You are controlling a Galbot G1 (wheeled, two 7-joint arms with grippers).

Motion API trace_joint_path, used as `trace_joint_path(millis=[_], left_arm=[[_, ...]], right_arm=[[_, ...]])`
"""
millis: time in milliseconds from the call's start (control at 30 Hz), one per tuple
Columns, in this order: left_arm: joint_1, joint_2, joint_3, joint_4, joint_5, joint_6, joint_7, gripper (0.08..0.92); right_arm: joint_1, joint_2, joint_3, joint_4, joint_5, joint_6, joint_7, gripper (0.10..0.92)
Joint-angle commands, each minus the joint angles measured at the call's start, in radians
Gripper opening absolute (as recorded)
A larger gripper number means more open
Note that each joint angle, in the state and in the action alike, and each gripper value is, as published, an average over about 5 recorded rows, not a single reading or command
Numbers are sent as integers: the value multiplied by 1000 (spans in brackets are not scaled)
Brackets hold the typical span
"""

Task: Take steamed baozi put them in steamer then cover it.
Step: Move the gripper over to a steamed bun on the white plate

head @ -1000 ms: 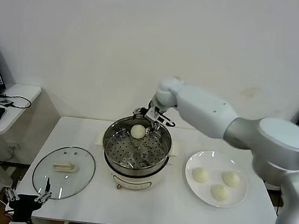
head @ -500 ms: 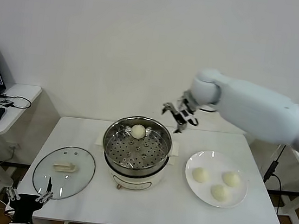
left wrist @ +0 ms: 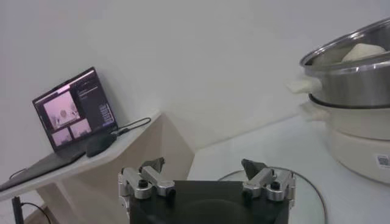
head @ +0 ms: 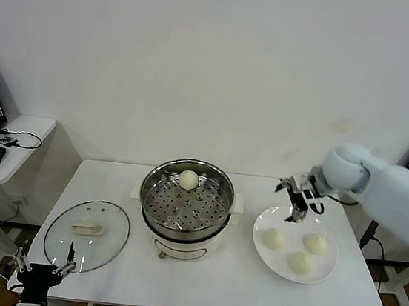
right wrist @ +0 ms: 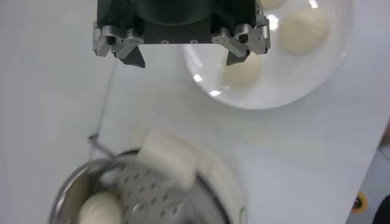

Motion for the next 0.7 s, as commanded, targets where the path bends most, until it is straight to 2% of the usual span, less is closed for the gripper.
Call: trace_joint_path(millis=[33,700], left_arm=[[1,2,-3,3,2,0,0,823],[6,4,-37,23,-2,-5,-2,823]], right_arm=[[-244,-78,144,-14,-88,-31,-7,822],[-312,227,193,-272,-175,-16,25,823]])
